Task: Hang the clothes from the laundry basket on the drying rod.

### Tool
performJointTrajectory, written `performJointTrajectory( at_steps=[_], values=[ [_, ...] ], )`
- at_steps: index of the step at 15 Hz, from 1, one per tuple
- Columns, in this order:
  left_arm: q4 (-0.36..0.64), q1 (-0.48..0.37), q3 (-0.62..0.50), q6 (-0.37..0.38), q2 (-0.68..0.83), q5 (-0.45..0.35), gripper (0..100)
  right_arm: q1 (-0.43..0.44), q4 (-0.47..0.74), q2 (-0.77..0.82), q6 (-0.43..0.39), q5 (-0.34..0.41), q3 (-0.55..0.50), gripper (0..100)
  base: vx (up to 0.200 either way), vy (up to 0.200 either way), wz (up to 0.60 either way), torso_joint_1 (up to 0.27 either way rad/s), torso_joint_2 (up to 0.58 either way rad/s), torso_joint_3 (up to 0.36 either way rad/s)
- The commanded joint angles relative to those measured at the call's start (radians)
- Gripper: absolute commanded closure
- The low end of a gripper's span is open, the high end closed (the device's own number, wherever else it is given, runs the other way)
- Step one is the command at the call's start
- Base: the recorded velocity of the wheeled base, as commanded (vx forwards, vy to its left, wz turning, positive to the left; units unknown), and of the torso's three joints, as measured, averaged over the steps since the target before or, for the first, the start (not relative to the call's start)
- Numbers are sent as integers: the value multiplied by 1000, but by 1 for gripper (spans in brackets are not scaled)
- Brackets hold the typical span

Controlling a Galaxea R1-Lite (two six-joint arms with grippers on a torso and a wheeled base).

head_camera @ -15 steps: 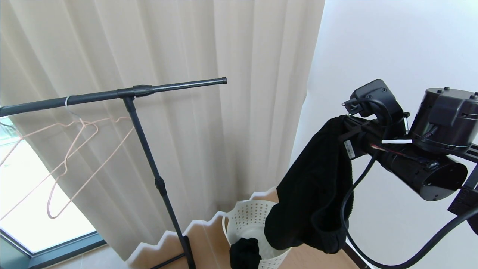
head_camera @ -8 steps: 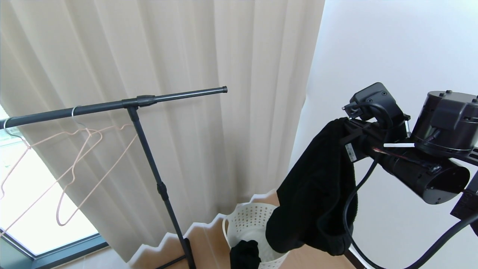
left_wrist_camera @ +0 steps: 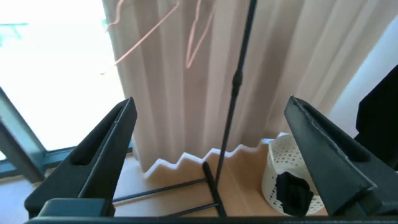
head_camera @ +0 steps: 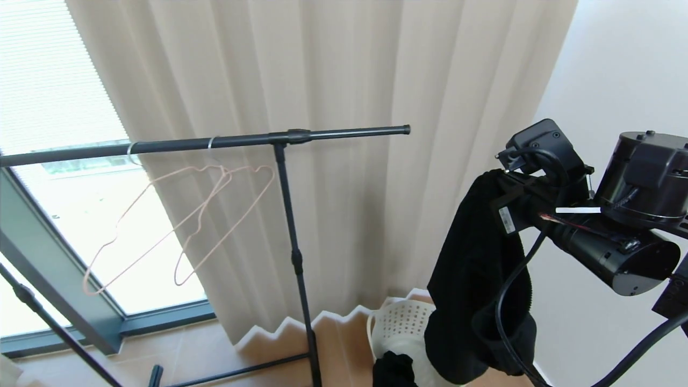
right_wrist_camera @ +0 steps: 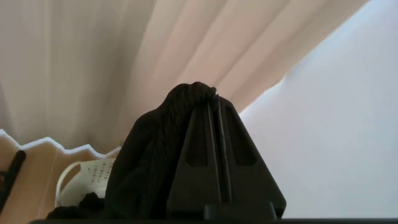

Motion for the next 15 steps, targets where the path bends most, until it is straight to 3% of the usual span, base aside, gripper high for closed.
performJointTrajectory(
  at_steps=[1,6,15],
  values=[
    [-1,0,0,0,1,0,0,0,0,2,-1,0,0,100,0,0,600,2,-7,2],
    [-1,0,0,1,1,0,0,0,-1,-2,-5,0,1,100,0,0,120,1,0,0],
    [-1,2,0,3,1,0,0,0,-1,-3,-7,0,1,100,0,200,0,1,4,2]
  ],
)
